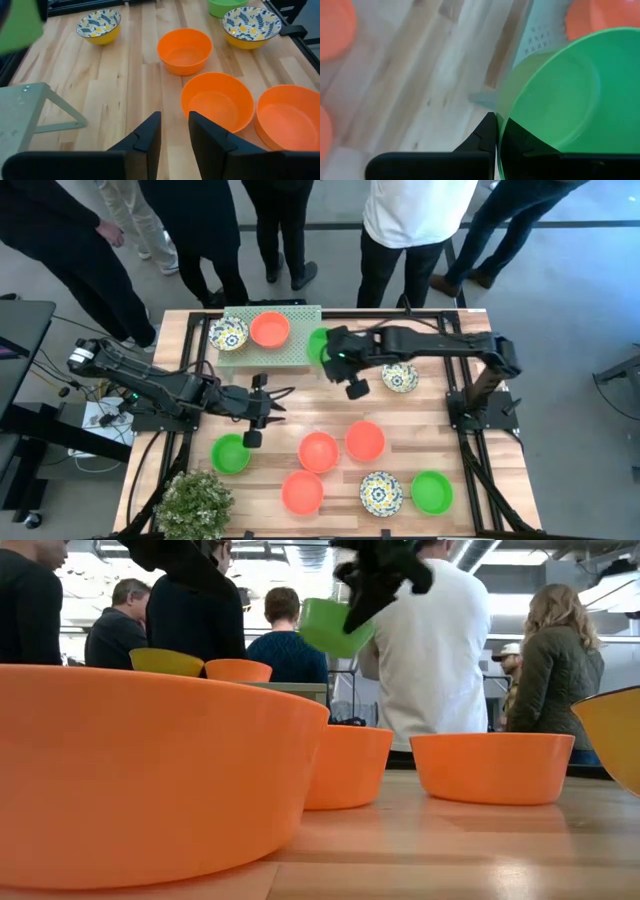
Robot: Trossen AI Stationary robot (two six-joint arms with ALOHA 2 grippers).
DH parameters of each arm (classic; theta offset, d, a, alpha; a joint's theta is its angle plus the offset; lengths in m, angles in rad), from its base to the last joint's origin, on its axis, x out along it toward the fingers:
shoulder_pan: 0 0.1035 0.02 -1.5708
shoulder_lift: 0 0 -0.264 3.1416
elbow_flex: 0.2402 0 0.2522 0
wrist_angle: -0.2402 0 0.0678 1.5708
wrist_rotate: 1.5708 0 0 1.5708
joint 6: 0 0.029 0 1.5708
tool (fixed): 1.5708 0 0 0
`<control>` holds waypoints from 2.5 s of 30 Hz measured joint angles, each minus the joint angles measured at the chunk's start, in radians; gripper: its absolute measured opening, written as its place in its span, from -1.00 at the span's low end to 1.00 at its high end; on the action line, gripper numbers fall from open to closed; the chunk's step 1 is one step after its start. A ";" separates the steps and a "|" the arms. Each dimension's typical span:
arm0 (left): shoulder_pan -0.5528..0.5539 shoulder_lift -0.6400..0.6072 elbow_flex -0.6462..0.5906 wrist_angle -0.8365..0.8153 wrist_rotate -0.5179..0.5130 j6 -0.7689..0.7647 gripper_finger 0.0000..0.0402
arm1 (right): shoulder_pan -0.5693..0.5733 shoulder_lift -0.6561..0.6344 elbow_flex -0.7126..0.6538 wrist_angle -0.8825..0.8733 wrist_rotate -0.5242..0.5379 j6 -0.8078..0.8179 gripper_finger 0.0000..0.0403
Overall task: Pick & Place Mini bowls
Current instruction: Put the green bowl on the shelf
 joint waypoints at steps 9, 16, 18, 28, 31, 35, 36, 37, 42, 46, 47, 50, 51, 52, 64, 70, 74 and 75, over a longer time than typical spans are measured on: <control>-0.011 0.000 0.000 -0.002 -0.014 0.000 -0.53 | -0.085 0.200 0.185 -0.101 0.000 -0.134 -1.00; -0.015 0.000 0.000 -0.026 -0.019 -0.032 -0.53 | -0.133 0.279 0.295 -0.124 -0.001 -0.203 -1.00; -0.017 0.000 0.000 -0.031 -0.018 -0.033 -0.53 | -0.144 0.291 0.318 -0.122 -0.001 -0.230 -1.00; -0.016 0.000 0.000 -0.034 -0.018 -0.045 -0.53 | -0.188 0.293 0.326 -0.141 -0.075 -0.282 -1.00; -0.016 0.000 0.000 -0.034 -0.018 -0.045 -0.53 | -0.197 0.306 0.324 -0.141 -0.083 -0.283 -1.00; -0.016 0.000 0.000 -0.034 -0.018 -0.045 -0.53 | -0.205 0.305 0.325 -0.135 -0.112 -0.326 -0.98; -0.016 0.000 0.000 -0.034 -0.018 -0.045 -0.53 | -0.205 0.305 0.325 -0.135 -0.114 -0.334 -0.98; -0.016 0.000 0.000 -0.034 -0.018 -0.045 -0.53 | -0.205 0.305 0.325 -0.132 -0.117 -0.336 -0.98; -0.016 0.000 0.001 -0.034 -0.018 -0.044 -0.53 | -0.206 0.305 0.325 -0.111 -0.155 -0.355 -0.98; -0.016 0.000 0.001 -0.034 -0.018 -0.045 -0.53 | -0.208 0.305 0.325 -0.111 -0.158 -0.349 -0.97; -0.016 0.000 0.001 -0.034 -0.018 -0.047 -0.53 | -0.208 0.305 0.325 -0.111 -0.157 -0.342 -0.97; -0.016 0.000 0.001 -0.034 -0.018 -0.047 -0.53 | -0.208 0.305 0.325 -0.110 -0.155 -0.324 -0.97; -0.016 0.000 0.001 -0.034 -0.018 -0.047 -0.53 | -0.208 0.305 0.325 -0.110 -0.154 -0.320 -0.97; -0.016 0.000 0.001 -0.034 -0.018 -0.047 -0.53 | -0.208 0.305 0.325 -0.111 -0.154 -0.316 -0.96; -0.016 0.000 0.001 -0.033 -0.018 -0.048 -0.53 | -0.208 0.305 0.325 -0.065 -0.152 -0.308 -0.66; -0.016 0.000 0.001 -0.033 -0.018 -0.048 -0.53 | -0.208 0.305 0.325 -0.040 -0.151 -0.285 -0.53; -0.016 0.000 0.001 -0.033 -0.018 -0.048 -0.53 | -0.197 0.305 0.331 -0.044 -0.149 -0.281 -0.45; -0.016 0.000 0.001 -0.033 -0.018 -0.048 -0.53 | -0.190 0.305 0.337 -0.044 -0.147 -0.279 -0.43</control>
